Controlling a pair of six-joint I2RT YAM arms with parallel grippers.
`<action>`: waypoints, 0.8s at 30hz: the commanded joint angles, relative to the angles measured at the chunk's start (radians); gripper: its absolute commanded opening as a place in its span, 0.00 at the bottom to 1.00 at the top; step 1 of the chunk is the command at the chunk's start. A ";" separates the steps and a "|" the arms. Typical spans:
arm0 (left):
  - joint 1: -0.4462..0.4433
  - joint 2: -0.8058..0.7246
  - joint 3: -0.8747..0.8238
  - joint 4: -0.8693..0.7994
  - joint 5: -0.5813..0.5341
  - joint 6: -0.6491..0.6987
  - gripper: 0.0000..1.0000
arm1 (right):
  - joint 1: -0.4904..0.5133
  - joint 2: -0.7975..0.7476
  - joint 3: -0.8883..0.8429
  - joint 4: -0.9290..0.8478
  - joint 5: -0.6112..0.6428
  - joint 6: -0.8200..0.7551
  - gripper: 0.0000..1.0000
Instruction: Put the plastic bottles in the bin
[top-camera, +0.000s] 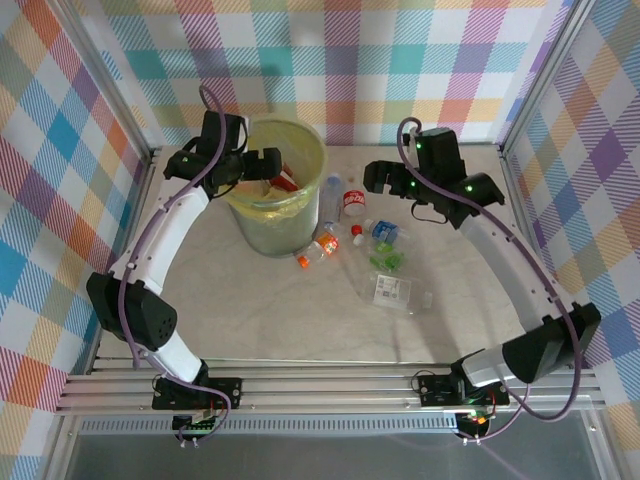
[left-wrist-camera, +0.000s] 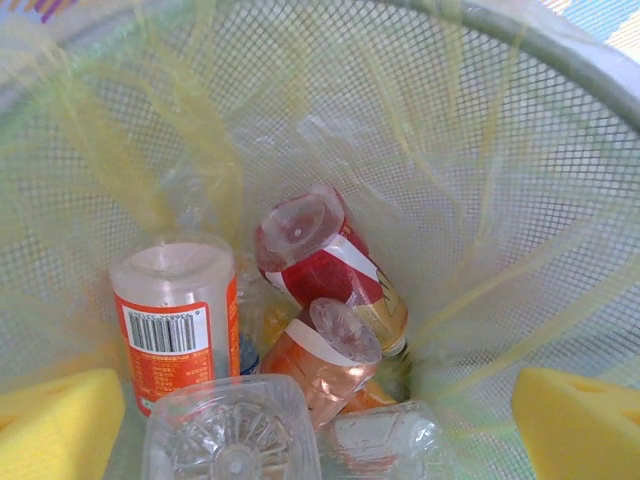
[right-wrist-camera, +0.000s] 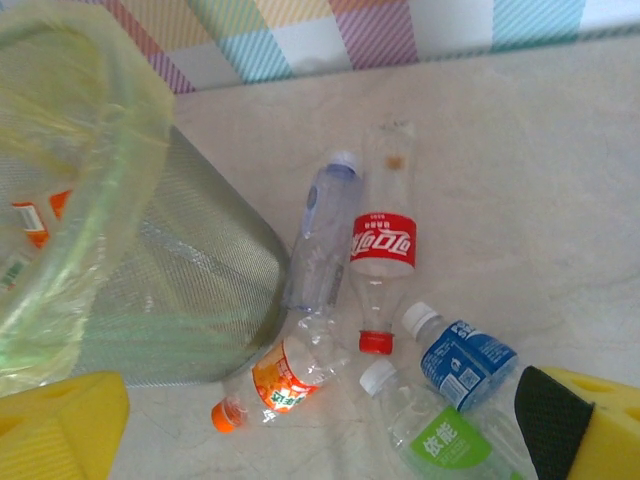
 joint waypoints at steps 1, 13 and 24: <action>0.009 -0.057 0.038 -0.023 -0.015 -0.012 1.00 | -0.035 0.053 0.048 -0.019 -0.103 0.022 1.00; 0.008 -0.189 0.000 0.026 0.007 -0.055 1.00 | -0.088 0.430 0.290 -0.097 -0.178 -0.054 0.91; 0.009 -0.330 -0.139 0.110 -0.033 -0.099 1.00 | -0.089 0.733 0.449 -0.139 -0.245 -0.050 0.88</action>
